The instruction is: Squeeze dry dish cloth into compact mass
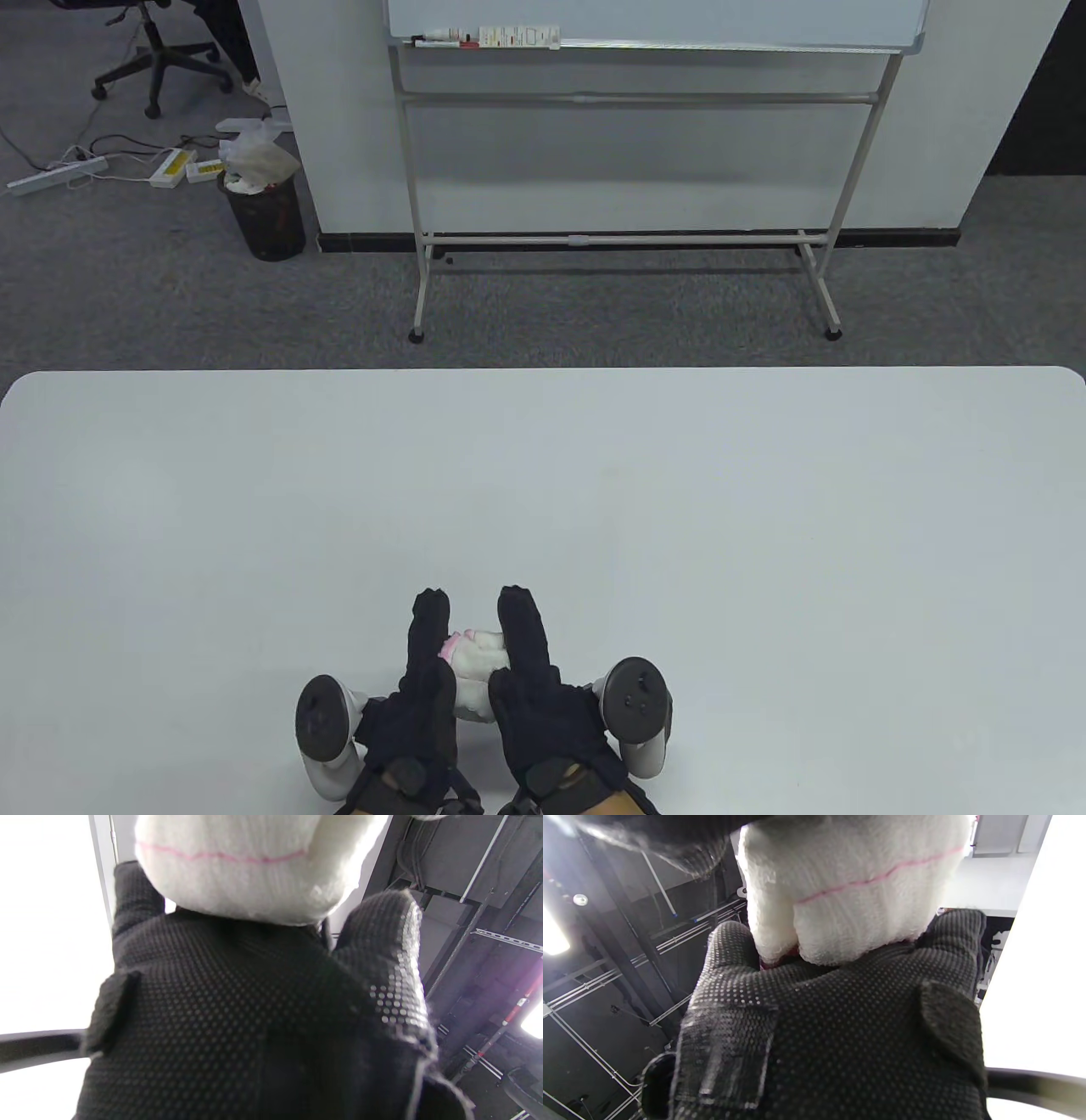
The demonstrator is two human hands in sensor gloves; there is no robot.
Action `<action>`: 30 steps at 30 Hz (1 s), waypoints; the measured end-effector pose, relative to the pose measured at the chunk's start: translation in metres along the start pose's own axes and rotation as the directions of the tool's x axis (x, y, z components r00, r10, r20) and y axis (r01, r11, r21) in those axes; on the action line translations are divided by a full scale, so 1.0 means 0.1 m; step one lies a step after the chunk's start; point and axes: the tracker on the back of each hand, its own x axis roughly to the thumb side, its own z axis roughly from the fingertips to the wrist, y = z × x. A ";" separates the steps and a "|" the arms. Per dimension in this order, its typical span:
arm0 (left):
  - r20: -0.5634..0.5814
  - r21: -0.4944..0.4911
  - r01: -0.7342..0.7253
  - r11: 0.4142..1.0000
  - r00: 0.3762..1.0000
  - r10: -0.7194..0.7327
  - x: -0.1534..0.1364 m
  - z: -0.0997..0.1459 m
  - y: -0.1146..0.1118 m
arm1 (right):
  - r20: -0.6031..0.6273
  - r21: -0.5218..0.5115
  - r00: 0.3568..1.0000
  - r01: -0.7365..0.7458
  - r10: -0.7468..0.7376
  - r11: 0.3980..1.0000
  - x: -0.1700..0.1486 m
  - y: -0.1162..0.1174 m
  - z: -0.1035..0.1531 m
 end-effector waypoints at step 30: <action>0.005 -0.125 0.247 0.961 0.969 -0.249 0.16 -0.06 -0.09 | -0.080 -0.075 0.989 0.122 -0.128 0.990 -0.03 -0.04 -0.02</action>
